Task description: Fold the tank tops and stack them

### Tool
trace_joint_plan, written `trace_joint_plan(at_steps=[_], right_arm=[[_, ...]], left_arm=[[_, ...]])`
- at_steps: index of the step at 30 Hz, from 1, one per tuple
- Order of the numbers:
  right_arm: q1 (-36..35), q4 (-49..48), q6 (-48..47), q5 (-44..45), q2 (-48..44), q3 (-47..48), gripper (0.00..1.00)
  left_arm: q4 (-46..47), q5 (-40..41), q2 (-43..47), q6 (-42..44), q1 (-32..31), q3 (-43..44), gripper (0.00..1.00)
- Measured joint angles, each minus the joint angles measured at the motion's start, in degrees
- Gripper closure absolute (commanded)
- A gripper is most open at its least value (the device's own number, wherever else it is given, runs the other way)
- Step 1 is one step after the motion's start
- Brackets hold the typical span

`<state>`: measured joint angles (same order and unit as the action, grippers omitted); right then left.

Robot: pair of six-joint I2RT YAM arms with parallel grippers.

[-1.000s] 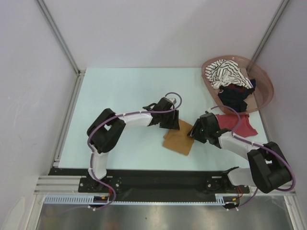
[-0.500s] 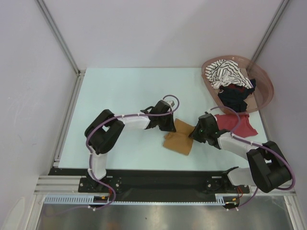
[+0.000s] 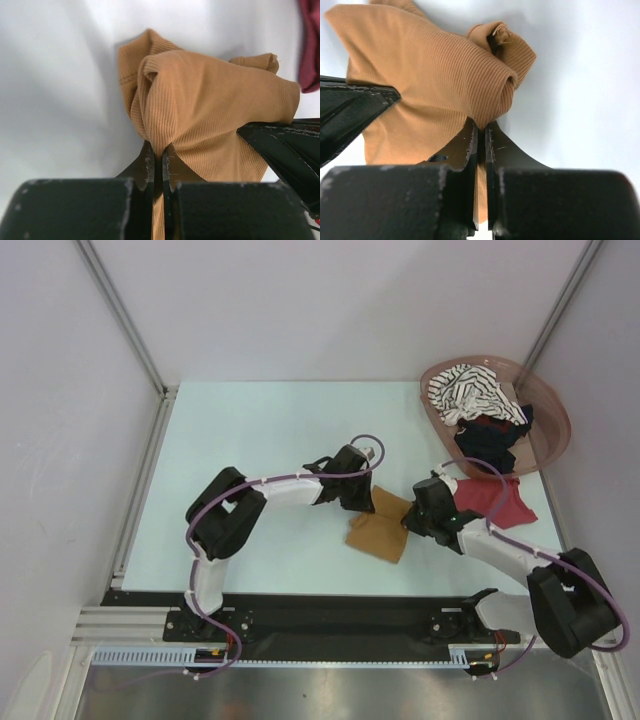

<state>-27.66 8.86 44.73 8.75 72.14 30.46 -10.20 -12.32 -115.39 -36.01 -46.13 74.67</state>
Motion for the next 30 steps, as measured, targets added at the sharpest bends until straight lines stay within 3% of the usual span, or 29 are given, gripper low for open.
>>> trace_joint_plan(at_steps=[14,30], right_arm=[[1.09,11.21,-2.34,8.39,-11.47,1.79,1.00],[12.57,20.39,-2.82,9.73,-24.20,2.10,1.00]], left_arm=[[0.13,0.11,-2.01,1.20,-3.63,9.38,1.00],[-4.59,-1.60,-14.32,3.56,-9.77,34.21,1.00]])
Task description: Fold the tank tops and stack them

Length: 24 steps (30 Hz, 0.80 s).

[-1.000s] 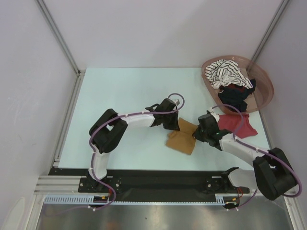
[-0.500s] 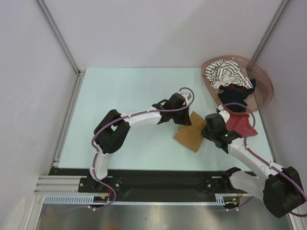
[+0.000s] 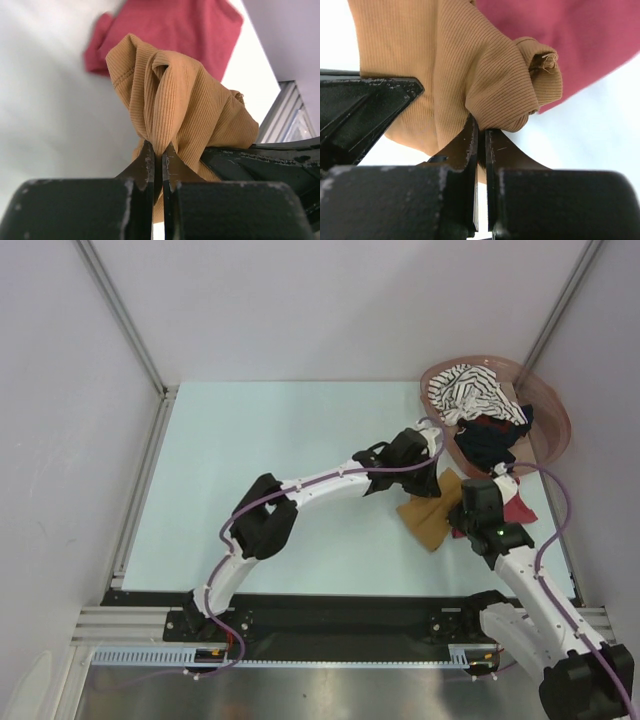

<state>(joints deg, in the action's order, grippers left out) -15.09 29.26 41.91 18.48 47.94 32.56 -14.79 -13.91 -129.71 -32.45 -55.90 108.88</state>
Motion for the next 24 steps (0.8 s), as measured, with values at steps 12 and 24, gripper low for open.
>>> trace_joint_plan(at_steps=[12,24], right_arm=[[12.07,4.02,-2.99,-0.90,-5.14,2.32,1.00],[19.10,3.78,-3.61,-2.51,-5.03,2.60,1.00]], left_arm=[[0.04,-1.95,-10.38,-0.44,-3.50,19.30,1.00],[7.43,-2.43,-18.99,-2.36,-3.96,25.38,1.00]])
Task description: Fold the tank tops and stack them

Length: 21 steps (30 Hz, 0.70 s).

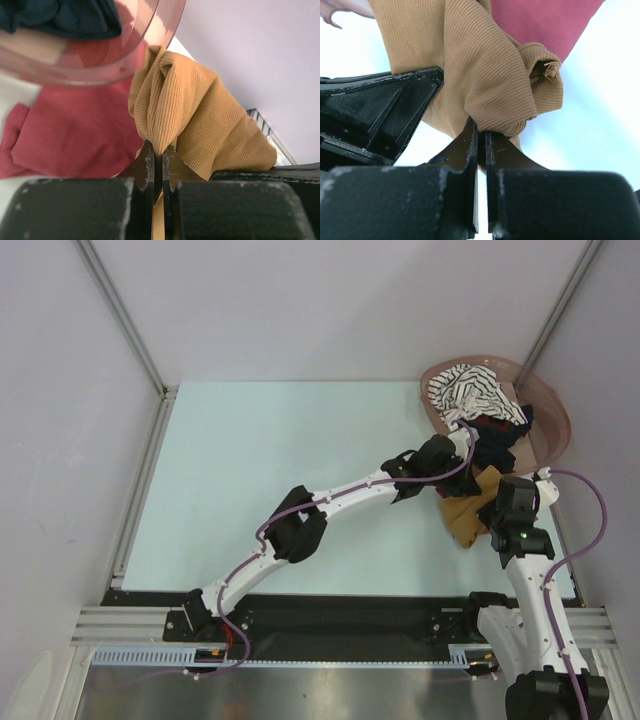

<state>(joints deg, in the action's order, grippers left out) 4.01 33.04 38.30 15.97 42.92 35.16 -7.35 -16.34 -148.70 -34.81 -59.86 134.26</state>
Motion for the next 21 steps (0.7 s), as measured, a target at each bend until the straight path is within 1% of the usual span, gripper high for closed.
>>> trace_joint_plan(at_steps=[9,21], right_arm=[[1.51,-1.60,-0.09,-0.31,-0.22,-0.63,1.00],[7.37,-6.01,-0.85,-3.93,0.70,-2.78,1.00]], left_arm=[[4.00,0.04,-0.70,-0.22,-0.02,1.31,1.00],[8.61,1.16,-2.62,-0.13,-0.07,4.37,0.99]])
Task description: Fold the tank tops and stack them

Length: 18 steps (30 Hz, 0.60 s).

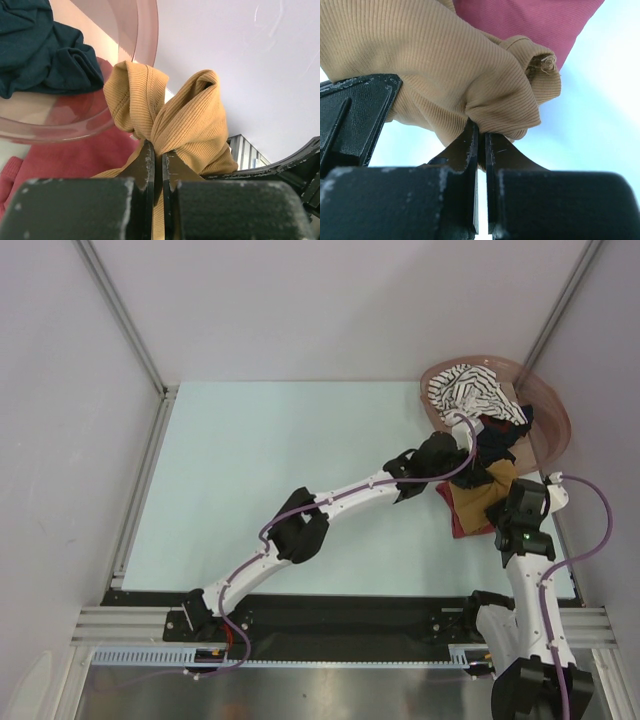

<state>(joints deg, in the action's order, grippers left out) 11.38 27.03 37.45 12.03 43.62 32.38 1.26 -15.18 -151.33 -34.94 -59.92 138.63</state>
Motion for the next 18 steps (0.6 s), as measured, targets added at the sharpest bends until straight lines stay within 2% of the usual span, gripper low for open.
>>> trace_joint_plan(at_steps=[10,13,16,17,18], right_arm=[[0.96,-4.00,0.09,-1.16,1.22,-3.93,1.00],[1.11,-5.11,0.26,-1.14,1.57,-4.61,1.00],[1.36,-6.36,0.46,-1.11,2.05,-5.38,1.00],[1.53,-6.64,0.50,-1.14,2.25,-5.64,1.00],[1.68,-7.04,0.55,-1.14,2.40,-5.95,1.00]], left_arm=[[2.78,0.50,-3.34,-0.11,-0.09,0.46,0.99],[4.04,0.52,-3.89,-0.22,-0.09,0.50,0.95],[4.70,0.68,-4.31,-0.44,-0.11,0.57,0.83],[4.90,0.81,-4.42,-0.59,-0.13,0.57,0.72],[5.11,0.96,-4.55,-0.61,-0.13,0.57,0.69]])
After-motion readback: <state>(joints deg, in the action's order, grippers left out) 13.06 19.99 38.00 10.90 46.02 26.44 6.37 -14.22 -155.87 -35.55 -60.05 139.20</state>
